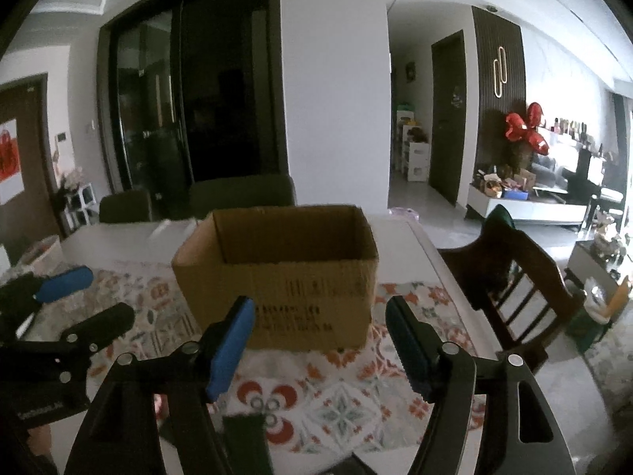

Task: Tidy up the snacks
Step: 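Move both tools back from the box toward the remaining snacks, then grasp a dark green pack with the left tool while the right tool grasps another, then lift both dark green packs into the box and open both tools, then move both tools back from the box toward the dark cracker bars, then grasp a dark cracker bar with the left tool while the right tool grasps another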

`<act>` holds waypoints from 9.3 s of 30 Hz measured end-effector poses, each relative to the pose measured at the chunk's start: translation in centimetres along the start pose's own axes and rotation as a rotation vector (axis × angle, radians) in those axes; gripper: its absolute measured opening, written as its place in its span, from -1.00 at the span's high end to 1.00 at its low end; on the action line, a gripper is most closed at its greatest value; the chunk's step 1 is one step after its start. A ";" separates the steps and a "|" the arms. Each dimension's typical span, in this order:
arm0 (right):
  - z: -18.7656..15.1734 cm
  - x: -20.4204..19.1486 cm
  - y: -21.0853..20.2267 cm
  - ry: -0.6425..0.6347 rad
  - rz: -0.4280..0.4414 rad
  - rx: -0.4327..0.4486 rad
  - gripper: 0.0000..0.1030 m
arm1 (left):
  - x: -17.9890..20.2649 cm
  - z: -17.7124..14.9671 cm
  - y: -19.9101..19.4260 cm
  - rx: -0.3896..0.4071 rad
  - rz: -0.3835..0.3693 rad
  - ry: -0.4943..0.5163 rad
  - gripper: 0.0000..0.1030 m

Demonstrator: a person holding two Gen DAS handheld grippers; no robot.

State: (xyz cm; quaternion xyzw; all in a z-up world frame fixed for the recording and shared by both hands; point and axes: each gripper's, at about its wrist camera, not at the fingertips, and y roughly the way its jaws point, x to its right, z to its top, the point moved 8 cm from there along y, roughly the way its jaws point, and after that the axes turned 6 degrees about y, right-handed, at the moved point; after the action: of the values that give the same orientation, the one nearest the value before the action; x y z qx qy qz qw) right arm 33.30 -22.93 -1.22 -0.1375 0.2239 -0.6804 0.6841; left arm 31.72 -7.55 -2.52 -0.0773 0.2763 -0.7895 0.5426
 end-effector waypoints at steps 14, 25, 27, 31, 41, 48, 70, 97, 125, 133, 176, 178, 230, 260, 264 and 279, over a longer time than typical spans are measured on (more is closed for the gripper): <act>-7.4 -1.2 -1.7 -0.004 -0.076 -0.055 -0.57 | 1.6 -7.2 -1.1 -0.043 -0.055 0.219 -0.41; -13.1 -5.5 -0.5 -0.185 -0.047 -0.182 -0.57 | 3.0 -10.8 0.1 -0.070 -0.137 0.535 -0.41; -13.5 -5.8 -0.1 -0.203 -0.048 -0.188 -0.57 | 3.3 -11.2 0.6 -0.068 -0.146 0.587 -0.41; -14.4 -5.7 1.2 -0.208 -0.061 -0.220 -0.57 | 4.4 -12.3 1.5 -0.082 -0.192 0.704 -0.41; -15.9 -6.2 3.8 -0.204 -0.039 -0.289 -0.57 | 5.1 -13.3 4.2 -0.183 -0.348 0.861 -0.23; -16.3 -6.1 4.9 -0.190 -0.045 -0.315 -0.56 | 5.8 -14.4 5.1 -0.241 -0.461 0.912 -0.12; -17.9 -6.5 6.8 -0.143 0.024 -0.418 -0.24 | 6.4 -15.1 7.8 -0.400 -0.705 0.877 -0.06; -16.1 -4.9 5.6 -0.033 0.071 -0.371 0.09 | 4.5 -11.4 6.4 -0.330 -0.505 0.345 0.41; -5.9 -3.8 -1.4 -0.022 0.055 -0.034 0.09 | 1.3 -2.3 0.4 -0.021 -0.287 -0.024 0.41; -2.5 -2.9 -1.1 0.006 0.060 0.030 0.09 | -0.1 0.7 1.2 0.034 -0.231 -0.050 0.41; 6.3 1.5 13.5 0.093 0.042 -0.089 -0.31 | -4.2 8.9 12.2 -0.017 -0.043 -0.082 -0.27; 6.2 1.6 12.6 0.095 0.028 -0.075 -0.33 | -4.1 8.6 11.1 -0.010 -0.041 -0.094 -0.31; -13.3 4.3 -1.2 0.272 -0.172 -0.254 -0.49 | 4.5 -11.6 0.6 -0.262 -0.063 -0.113 -0.42; -18.6 2.7 3.6 0.227 -0.209 -0.451 -0.13 | 8.3 -16.3 5.4 -0.415 -0.174 -0.111 -0.06; -18.7 2.7 3.5 0.187 -0.197 -0.449 0.00 | 8.2 -16.7 5.7 -0.430 -0.171 -0.116 0.07; -19.8 1.4 1.4 0.108 -0.080 -0.446 0.23 | 8.3 -16.0 6.1 -0.404 -0.185 -0.131 0.42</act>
State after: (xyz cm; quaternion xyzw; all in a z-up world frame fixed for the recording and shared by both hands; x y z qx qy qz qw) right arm 24.69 -21.91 -19.13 -0.2576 0.3993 -0.6471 0.5962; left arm 26.58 -10.91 -20.53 -0.2607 0.3847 -0.7578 0.4580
